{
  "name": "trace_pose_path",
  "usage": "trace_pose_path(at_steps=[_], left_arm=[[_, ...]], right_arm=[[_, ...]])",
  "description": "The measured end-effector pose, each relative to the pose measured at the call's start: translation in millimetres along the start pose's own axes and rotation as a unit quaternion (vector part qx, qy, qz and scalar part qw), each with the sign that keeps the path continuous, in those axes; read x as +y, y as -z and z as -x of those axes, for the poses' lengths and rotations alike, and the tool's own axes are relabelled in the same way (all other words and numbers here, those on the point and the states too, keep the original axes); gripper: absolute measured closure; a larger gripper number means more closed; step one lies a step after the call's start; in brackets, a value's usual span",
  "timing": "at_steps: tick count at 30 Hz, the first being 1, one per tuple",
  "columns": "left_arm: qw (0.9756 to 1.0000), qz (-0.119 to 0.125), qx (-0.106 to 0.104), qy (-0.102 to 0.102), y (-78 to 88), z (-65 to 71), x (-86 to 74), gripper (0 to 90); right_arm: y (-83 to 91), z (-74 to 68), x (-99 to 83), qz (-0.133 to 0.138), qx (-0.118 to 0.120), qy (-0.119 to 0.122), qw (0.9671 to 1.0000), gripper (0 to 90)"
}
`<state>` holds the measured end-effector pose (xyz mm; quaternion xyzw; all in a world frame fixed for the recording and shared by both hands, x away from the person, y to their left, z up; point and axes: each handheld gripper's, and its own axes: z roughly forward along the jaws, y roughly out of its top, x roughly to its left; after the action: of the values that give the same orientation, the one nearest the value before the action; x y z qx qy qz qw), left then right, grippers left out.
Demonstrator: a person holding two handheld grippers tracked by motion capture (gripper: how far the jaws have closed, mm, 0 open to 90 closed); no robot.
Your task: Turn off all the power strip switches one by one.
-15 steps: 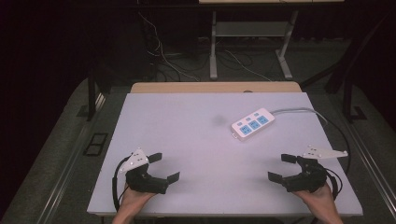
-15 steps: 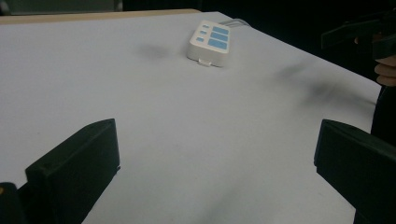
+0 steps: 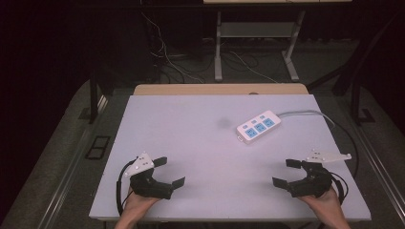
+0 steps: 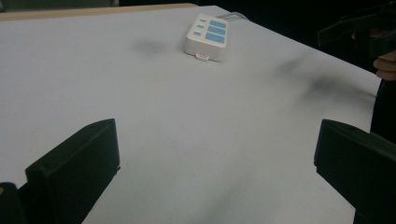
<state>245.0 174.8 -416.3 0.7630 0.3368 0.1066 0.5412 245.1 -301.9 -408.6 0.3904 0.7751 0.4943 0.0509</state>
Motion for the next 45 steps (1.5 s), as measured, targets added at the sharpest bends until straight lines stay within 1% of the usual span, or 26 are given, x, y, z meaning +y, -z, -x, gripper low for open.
trace_pose_path(at_steps=[9, 16, 23, 26, 33, 36, 37, 45], left_arm=[[1.0, -0.003, 0.002, -0.001, -1.3, -0.6, -0.6, 0.0], [1.0, -0.004, 0.005, 0.001, -1.1, -3.0, -1.7, 0.0], [1.0, -0.01, 0.0, -0.001, -4.1, -1.9, -2.2, 0.0], [0.9999, -0.012, -0.001, -0.003, -4.6, -1.4, -2.3, 0.0], [0.9999, -0.01, 0.0, 0.0, -4.1, -1.6, -2.5, 0.0], [0.9999, -0.01, 0.0, 0.0, -3.8, -1.8, -2.5, 0.0], [0.9999, -0.01, 0.0, 0.0, -3.8, -1.8, -2.5, 0.0], [1.0, -0.01, 0.002, 0.0, -3.1, -1.7, -2.7, 0.0]], right_arm=[[-2.1, -0.1, 0.1, -0.007, -0.003, -0.005, 1.0, 0.7], [-4.3, -0.2, 1.4, -0.022, -0.005, -0.005, 0.9997, 0.7], [-3.5, 1.7, 4.5, -0.031, -0.009, -0.004, 0.9995, 0.7], [-3.6, 2.5, 8.3, -0.035, -0.009, -0.004, 0.9993, 0.7], [-6.8, 4.5, 18.6, -0.045, -0.004, 0.005, 0.999, 0.7], [-8.8, 5.8, 24.5, -0.053, 0.001, 0.006, 0.9986, 0.7], [-9.2, 6.3, 25.9, -0.054, 0.001, 0.01, 0.9985, 0.7], [-10.4, 8.4, 38.8, -0.061, 0.004, 0.015, 0.998, 0.8]])
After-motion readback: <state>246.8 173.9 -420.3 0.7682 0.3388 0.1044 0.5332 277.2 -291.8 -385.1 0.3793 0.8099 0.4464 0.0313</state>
